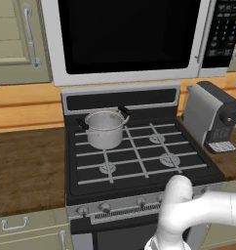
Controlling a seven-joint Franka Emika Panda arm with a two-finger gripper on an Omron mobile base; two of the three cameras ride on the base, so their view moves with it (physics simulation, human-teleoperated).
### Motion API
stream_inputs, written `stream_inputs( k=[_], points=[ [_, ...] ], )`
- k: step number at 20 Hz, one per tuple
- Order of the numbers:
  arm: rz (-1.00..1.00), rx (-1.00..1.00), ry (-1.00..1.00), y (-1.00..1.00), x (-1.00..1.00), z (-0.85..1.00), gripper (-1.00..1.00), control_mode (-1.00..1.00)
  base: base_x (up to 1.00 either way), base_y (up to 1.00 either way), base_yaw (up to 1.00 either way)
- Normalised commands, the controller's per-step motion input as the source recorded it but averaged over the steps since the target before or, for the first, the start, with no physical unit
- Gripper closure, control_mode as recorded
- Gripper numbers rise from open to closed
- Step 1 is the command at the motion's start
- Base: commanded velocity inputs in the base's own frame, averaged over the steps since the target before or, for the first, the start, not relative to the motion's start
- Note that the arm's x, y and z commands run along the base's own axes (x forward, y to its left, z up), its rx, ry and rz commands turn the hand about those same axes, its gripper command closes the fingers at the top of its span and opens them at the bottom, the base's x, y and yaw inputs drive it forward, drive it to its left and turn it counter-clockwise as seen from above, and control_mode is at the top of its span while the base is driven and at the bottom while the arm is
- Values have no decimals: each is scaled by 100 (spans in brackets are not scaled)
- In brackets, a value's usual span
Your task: Put the bell pepper and avocado in the pot. Retrieve the spatula and lightly stir the vegetables in the pot.
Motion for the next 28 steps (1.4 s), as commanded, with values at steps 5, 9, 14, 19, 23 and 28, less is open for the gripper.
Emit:
stream_inputs(
  k=[5,9,14,19,23,28],
  points=[
    [-3,-2,-35,33,-62,12,100,-100,0,0,0],
    [-9,-8,-50,55,-46,69,100,-100,0,0,0],
    [-8,-14,-27,97,-22,89,100,-100,0,0,0],
    [-1,-15,-1,100,-2,72,100,-100,0,0,0],
    [0,-10,0,100,-6,52,100,-100,0,0,0],
    [0,-5,-4,100,4,32,100,-100,0,0,0]
  ],
)
